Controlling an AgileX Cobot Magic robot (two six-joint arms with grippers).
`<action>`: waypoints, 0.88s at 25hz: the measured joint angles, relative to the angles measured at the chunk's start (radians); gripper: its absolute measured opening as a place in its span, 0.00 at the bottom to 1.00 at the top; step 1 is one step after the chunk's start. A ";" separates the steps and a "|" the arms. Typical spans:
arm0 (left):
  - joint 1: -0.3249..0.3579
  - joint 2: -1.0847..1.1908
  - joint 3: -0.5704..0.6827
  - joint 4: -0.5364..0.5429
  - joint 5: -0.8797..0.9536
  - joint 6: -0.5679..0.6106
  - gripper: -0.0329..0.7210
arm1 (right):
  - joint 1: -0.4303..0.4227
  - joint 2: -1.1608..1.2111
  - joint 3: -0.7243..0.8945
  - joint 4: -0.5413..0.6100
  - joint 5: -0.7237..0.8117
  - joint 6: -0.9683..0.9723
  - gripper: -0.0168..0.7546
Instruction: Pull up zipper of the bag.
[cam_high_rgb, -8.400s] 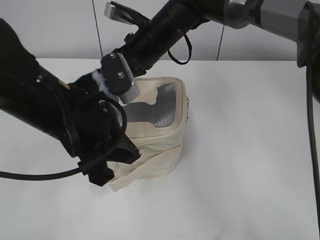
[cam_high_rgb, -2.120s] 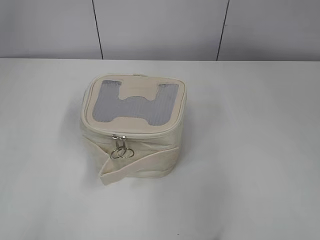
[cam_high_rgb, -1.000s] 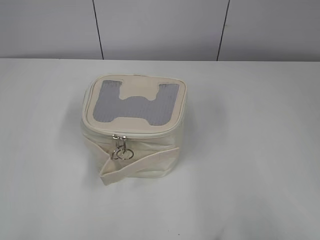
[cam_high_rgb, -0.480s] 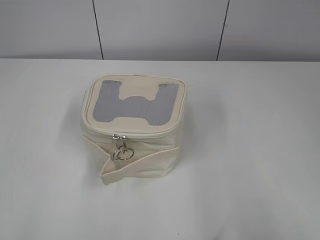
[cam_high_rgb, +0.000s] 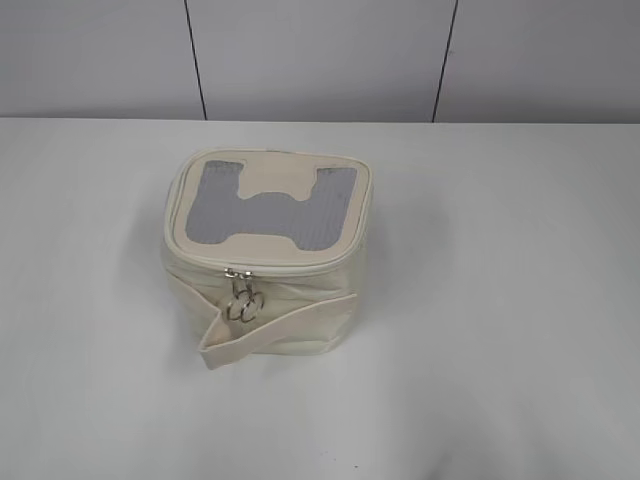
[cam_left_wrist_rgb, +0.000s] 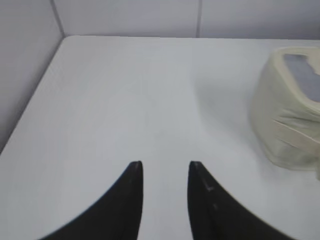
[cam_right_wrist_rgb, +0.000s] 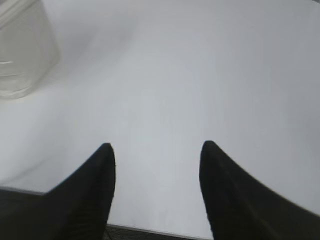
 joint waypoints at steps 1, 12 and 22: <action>0.053 0.000 0.000 0.000 0.000 0.000 0.36 | -0.042 0.000 0.000 0.000 0.000 0.000 0.58; 0.105 0.000 0.000 0.000 -0.001 0.000 0.36 | -0.110 0.000 0.000 0.000 0.000 0.000 0.58; 0.105 0.000 0.000 0.000 -0.001 0.000 0.36 | -0.110 0.000 0.000 0.000 0.000 0.000 0.58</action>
